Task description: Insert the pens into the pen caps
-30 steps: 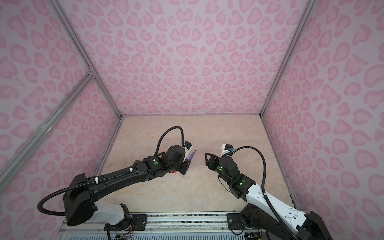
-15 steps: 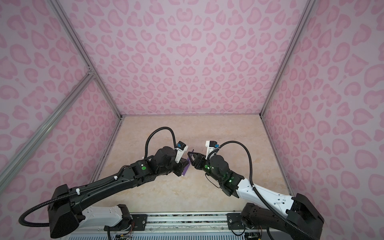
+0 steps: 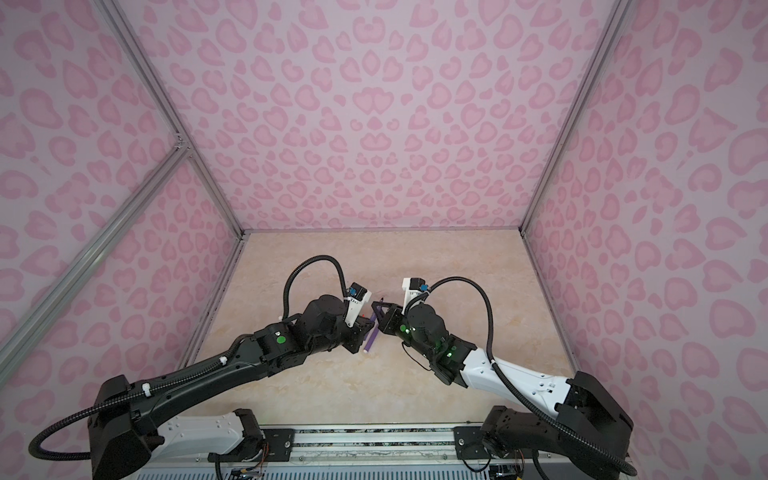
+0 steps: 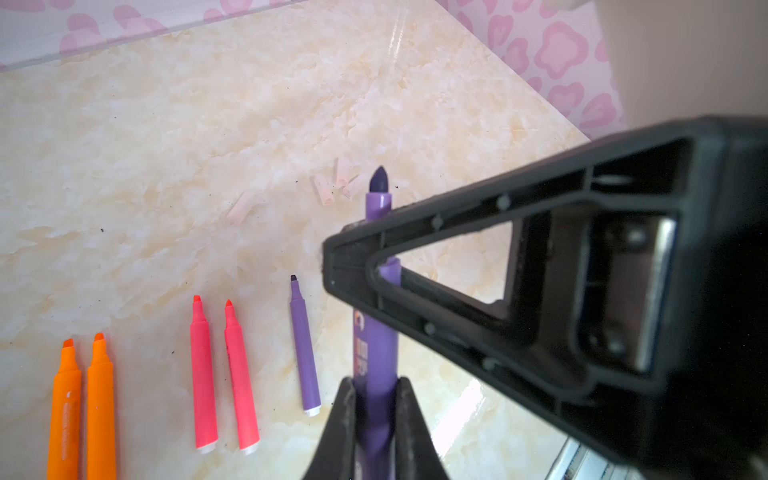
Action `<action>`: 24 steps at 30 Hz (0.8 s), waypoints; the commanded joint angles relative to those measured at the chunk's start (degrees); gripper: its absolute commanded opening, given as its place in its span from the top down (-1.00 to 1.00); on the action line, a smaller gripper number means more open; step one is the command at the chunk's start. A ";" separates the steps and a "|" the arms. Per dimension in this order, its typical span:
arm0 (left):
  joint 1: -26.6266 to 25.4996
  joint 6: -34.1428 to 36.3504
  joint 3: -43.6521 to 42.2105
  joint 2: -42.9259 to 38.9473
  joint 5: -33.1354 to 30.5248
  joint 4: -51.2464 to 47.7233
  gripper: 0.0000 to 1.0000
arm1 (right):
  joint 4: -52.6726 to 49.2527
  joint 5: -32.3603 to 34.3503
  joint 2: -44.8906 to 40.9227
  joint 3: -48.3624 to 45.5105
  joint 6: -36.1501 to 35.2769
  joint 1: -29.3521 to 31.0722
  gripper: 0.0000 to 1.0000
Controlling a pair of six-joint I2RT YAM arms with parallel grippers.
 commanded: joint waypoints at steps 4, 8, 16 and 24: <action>-0.06 0.38 -0.07 0.14 0.15 2.39 0.80 | -0.77 1.31 0.05 0.30 0.20 0.25 1.00; -0.06 0.43 0.52 0.73 -0.69 2.48 0.48 | -0.55 2.65 -0.80 -0.16 0.25 1.55 1.00; 0.03 0.89 2.23 2.68 -1.58 2.57 0.40 | -0.82 4.13 -1.10 -0.09 0.03 3.17 1.00; 0.12 1.06 1.70 1.07 -1.72 2.32 0.69 | -1.91 5.29 -1.98 -0.20 -0.24 3.54 1.00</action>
